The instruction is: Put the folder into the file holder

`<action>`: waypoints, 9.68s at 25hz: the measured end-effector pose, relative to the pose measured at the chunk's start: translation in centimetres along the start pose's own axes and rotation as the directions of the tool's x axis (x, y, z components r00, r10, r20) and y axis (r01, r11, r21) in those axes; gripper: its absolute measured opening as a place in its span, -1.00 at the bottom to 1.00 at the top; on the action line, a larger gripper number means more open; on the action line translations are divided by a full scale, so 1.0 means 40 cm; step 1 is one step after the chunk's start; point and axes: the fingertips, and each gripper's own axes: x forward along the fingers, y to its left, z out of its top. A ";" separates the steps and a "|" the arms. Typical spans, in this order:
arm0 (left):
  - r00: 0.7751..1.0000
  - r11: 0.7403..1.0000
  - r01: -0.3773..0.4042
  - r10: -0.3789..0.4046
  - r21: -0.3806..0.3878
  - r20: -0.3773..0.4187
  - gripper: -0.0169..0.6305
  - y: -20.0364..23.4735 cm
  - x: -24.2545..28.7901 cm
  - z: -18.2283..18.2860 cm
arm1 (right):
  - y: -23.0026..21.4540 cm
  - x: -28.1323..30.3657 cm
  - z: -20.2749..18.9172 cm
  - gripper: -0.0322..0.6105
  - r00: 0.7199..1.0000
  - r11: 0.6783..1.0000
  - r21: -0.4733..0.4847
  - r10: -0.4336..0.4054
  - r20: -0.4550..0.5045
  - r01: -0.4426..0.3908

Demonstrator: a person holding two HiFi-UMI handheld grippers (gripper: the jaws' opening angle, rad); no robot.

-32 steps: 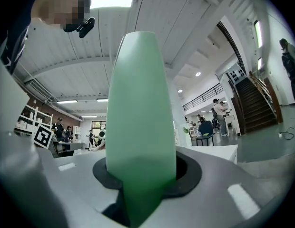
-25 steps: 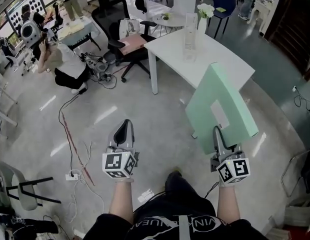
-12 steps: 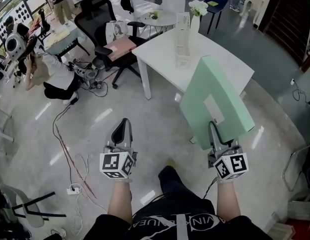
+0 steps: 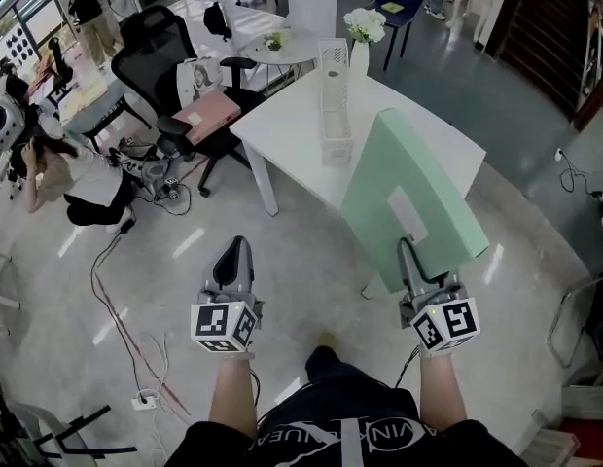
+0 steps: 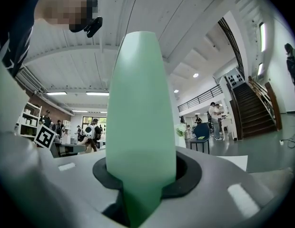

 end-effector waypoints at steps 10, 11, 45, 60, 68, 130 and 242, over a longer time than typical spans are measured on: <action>0.996 0.996 0.093 -0.093 0.016 0.015 -0.95 -0.026 0.272 0.003 | -0.114 0.181 0.024 -0.39 1.000 0.999 -0.039 -0.026 0.002 0.026; 0.995 0.995 0.097 -0.097 0.015 0.013 -0.95 -0.023 0.289 0.003 | -0.118 0.196 0.028 -0.39 1.000 0.999 -0.040 -0.027 0.005 0.028; 0.907 0.907 0.420 -0.418 0.030 -0.052 -0.95 0.122 1.109 0.045 | -0.241 0.934 0.132 -0.39 0.974 0.974 -0.035 -0.224 0.020 0.224; 0.867 0.867 0.497 -0.494 0.036 -0.072 -0.95 0.164 1.249 0.020 | -0.253 1.095 0.098 -0.38 0.959 0.959 -0.030 -0.281 0.030 0.282; 0.846 0.848 0.529 -0.525 0.029 -0.091 -0.95 0.207 1.290 0.007 | -0.256 1.148 0.074 -0.37 0.950 0.951 -0.004 -0.308 0.048 0.309; 0.896 0.911 0.412 -0.403 0.007 -0.188 -0.95 0.251 1.223 -0.119 | -0.280 1.178 -0.256 -0.25 0.955 0.966 -0.067 -0.259 -0.145 0.252; 0.933 0.931 0.358 -0.360 0.069 0.011 -0.95 0.219 1.158 0.202 | -0.426 0.895 0.066 -0.88 0.938 0.935 -0.091 -0.346 -0.010 0.344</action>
